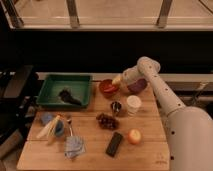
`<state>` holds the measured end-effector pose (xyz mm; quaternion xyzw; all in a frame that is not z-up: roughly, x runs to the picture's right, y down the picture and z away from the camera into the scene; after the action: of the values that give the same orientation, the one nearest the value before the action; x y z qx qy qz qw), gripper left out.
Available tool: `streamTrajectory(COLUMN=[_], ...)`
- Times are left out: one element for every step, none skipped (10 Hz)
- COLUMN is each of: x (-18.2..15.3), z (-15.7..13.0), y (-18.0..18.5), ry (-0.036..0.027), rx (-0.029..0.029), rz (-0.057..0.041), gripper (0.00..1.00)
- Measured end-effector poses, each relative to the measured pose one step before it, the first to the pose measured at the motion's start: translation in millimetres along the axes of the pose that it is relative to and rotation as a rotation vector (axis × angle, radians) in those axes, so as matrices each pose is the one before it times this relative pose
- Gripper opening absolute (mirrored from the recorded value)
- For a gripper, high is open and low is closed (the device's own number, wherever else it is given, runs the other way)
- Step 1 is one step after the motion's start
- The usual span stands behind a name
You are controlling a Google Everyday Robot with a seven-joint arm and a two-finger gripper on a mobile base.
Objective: Place pepper in paper cup
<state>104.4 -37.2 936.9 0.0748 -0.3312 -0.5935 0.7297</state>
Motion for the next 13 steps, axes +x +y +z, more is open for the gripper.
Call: streamTrajectory(x=[-0.84,-0.02,-0.04,0.17,0.14,0.76,0.98,0.39,2.49,1.12,0.30,0.03,-0.08], z=[0.51,-0.81,-0.84,-1.22,-2.22,-4.19,-3.40,-2.41,-8.33,-6.85,-4.37,-7.14,-8.82], y=[0.08,-1.22,-1.05,-1.46,-0.39,-1.88,-2.50,-1.86,-6.96,-5.13,-4.36,-6.27,-7.91], ry=[-0.00200,0.00010,0.00054,0.00160,0.00443,0.00645,0.00442,0.00202,0.00278,-0.00378,-0.00527,-0.01150,-0.01936], rx=[0.00017,0.00062,-0.00040,-0.00004,-0.00028,0.00002,0.00012,0.00060,0.00371,0.00216,0.00317,0.00278,0.00252], rz=[0.00394,0.00299,0.00195,0.00042,0.00119,-0.00093,-0.00312,-0.00308,-0.00700,-0.00436,-0.00319,-0.00783,-0.01030], gripper=[0.23,0.13,0.04,0.00,0.00,0.00,0.00,0.00,0.00,0.00,0.00,0.00,0.00])
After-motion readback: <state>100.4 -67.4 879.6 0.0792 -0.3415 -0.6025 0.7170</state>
